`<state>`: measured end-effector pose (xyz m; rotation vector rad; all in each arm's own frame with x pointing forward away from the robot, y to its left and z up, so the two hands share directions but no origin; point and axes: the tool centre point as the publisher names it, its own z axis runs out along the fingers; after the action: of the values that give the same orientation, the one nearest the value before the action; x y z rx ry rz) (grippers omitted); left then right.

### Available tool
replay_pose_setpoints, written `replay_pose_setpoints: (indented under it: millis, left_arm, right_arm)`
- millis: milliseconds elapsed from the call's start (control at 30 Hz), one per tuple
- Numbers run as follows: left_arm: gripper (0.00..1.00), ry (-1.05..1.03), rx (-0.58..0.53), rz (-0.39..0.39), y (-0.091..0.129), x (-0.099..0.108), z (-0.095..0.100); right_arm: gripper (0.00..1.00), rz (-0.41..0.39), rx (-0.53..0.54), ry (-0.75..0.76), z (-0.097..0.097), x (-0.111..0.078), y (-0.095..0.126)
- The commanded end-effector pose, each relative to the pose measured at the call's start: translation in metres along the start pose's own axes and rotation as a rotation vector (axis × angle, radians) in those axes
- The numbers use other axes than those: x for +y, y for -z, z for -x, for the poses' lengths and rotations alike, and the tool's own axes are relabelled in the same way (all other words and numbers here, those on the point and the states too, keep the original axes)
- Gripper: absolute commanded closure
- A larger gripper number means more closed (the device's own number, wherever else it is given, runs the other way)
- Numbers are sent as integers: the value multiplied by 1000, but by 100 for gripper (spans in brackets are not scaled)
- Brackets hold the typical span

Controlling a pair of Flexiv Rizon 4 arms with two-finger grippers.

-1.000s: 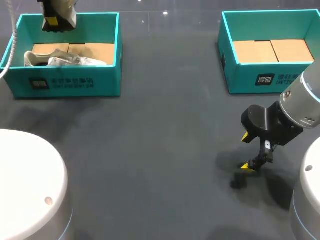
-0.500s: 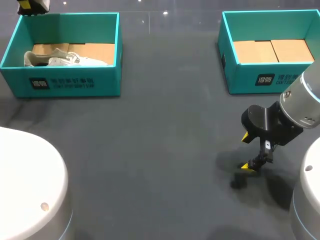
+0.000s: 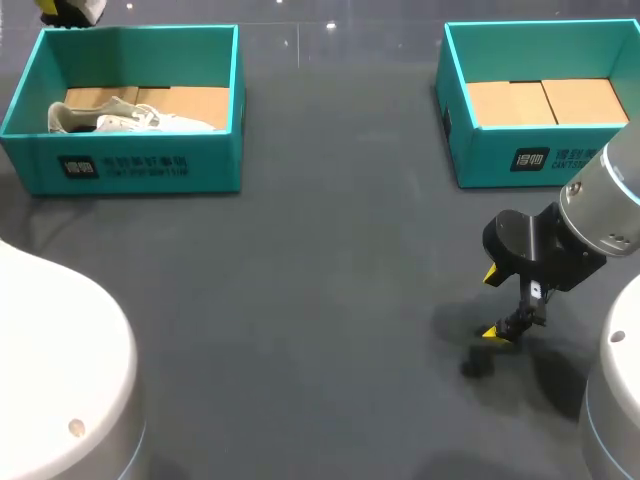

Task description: Take the shoe out of the shoebox, open the shoe tongue, remove and reinsert the insole, then place the shoe into the shoebox

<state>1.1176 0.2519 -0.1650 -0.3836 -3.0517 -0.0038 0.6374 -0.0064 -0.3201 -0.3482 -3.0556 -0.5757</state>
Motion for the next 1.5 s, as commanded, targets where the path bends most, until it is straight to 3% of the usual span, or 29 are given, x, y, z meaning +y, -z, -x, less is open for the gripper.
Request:
replay_pose_setpoints:
  millis: [33,133,567,933,1033,1367,1500]
  left_arm:
    - [100,-232,-47,38,5,11,-4]
    - [100,-382,-66,82,7,20,-8]
    - [100,-382,-66,82,7,20,-8]
    - [100,-930,-55,118,-9,55,21]
    - [100,-1033,-75,203,-9,63,26]
    - [100,-1033,-75,203,-9,63,26]
    - [100,-1115,-90,246,-14,59,27]
  right_arm:
    - [0,1,-3,1,-2,-1,0]
    - [0,1,-3,1,-2,-1,0]
    - [0,1,-3,1,-2,-1,0]
    - [0,1,-3,1,-2,-1,0]
    - [0,1,-3,1,-2,-1,0]
    - [0,1,-3,1,-2,-1,0]
    - [0,1,-3,1,-2,-1,0]
